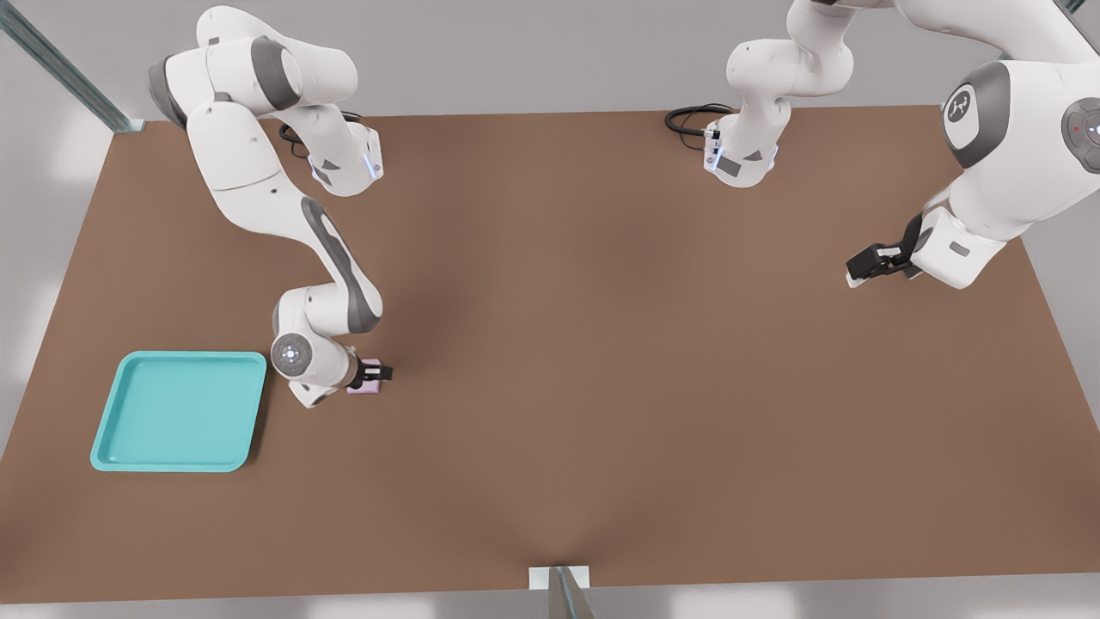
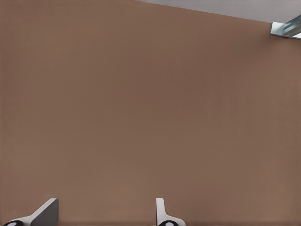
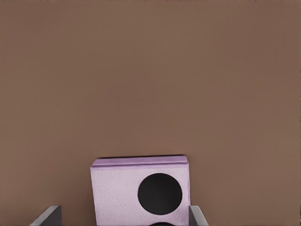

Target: Keep left arm still and place phone on the tray with right arm

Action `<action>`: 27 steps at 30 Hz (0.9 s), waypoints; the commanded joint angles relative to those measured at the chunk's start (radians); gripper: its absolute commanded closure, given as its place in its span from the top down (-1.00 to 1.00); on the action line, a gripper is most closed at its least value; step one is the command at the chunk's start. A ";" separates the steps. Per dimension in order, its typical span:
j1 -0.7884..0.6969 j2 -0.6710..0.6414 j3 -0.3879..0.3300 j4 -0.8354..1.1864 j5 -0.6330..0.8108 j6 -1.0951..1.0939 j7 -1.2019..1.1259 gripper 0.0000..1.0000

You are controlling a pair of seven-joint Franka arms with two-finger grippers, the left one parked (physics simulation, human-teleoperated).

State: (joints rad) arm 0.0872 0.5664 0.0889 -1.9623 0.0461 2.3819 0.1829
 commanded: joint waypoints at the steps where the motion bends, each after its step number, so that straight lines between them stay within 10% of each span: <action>1: -0.001 0.003 0.000 0.000 0.001 0.026 -0.077 1.00; 17: -0.003 0.030 -0.008 0.000 0.003 0.062 -0.106 1.00; 27: -0.007 0.029 -0.008 0.006 0.003 0.062 -0.108 0.39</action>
State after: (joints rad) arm 0.0798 0.5961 0.0814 -1.9574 0.0575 2.4424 0.1007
